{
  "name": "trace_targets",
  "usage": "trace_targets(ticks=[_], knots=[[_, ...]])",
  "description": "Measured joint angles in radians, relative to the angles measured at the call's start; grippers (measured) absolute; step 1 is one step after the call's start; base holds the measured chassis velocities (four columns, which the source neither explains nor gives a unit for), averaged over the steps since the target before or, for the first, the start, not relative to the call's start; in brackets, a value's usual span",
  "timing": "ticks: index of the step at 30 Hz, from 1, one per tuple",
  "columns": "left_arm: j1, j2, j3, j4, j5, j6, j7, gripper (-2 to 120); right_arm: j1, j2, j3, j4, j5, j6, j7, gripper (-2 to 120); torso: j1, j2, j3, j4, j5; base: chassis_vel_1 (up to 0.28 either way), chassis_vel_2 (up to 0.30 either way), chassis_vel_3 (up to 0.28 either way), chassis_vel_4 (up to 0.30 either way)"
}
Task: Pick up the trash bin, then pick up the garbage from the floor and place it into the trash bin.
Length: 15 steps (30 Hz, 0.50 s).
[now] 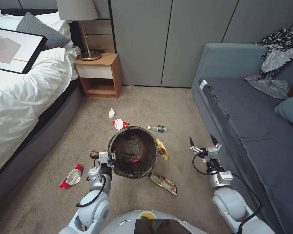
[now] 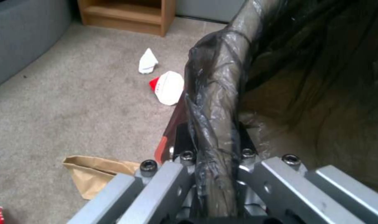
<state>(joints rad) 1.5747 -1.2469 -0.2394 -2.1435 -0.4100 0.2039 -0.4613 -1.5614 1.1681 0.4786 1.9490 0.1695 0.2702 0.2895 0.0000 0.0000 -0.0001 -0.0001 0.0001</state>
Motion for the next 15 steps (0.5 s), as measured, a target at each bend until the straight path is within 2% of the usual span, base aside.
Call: trace_targets(ticks=[2,4,5,7,8,10,11,14,15], knots=[[0.0,0.002,-0.001,-0.001,0.0,0.0,-0.001,2,-0.002,-0.018,0.001,0.0,0.009,-0.001,-0.002,100,0.0,0.0,0.0,0.0001,0.0,0.0,0.0,0.0,0.0],[0.0,0.007,-0.004,-0.005,-0.003,-0.001,-0.003,2,-0.008,-0.091,-0.002,-0.013,0.032,0.004,-0.016,100,0.0,0.0,0.0,0.0001,0.0,0.0,0.0,0.0,0.0],[0.0,0.007,-0.004,-0.005,-0.003,-0.001,-0.003,2,-0.008,-0.091,-0.002,-0.013,0.032,0.004,-0.016,100,0.0,0.0,0.0,0.0001,0.0,0.0,0.0,0.0,0.0],[0.001,0.013,-0.005,-0.006,-0.006,-0.002,-0.003,2,-0.022,-0.181,-0.018,-0.029,0.07,0.007,-0.037,100,0.0,0.0,0.0,0.0,-0.0001,0.0,0.0,0.0,0.0],[0.001,0.013,-0.005,-0.006,-0.006,-0.002,-0.003,2,-0.022,-0.181,-0.018,-0.029,0.07,0.007,-0.037,100,0.0,0.0,0.0,0.0,-0.0001,0.0,0.0,0.0,0.0],[0.001,0.018,-0.008,-0.007,-0.008,-0.003,-0.003,2,-0.022,-0.254,-0.04,-0.045,0.117,0.003,-0.05,100,0.0,0.0,0.0,0.0,0.0001,0.0,0.0,0.0,0.0],[0.001,0.018,-0.008,-0.007,-0.008,-0.003,-0.003,2,-0.022,-0.254,-0.04,-0.045,0.117,0.003,-0.05,100,0.0,0.0,0.0,0.0,0.0001,0.0,0.0,0.0,0.0],[0.0,0.023,-0.014,-0.008,-0.014,-0.003,-0.003,2,-0.013,-0.362,-0.086,-0.053,0.222,-0.029,-0.061,100,0.0,0.0,0.0,0.0001,0.0001,0.0,0.0,0.0,0.0],[0.0,0.023,-0.014,-0.008,-0.014,-0.003,-0.003,2,-0.013,-0.362,-0.086,-0.053,0.222,-0.029,-0.061,100,0.0,0.0,0.0,0.0001,0.0001,0.0,0.0,0.0,0.0]])
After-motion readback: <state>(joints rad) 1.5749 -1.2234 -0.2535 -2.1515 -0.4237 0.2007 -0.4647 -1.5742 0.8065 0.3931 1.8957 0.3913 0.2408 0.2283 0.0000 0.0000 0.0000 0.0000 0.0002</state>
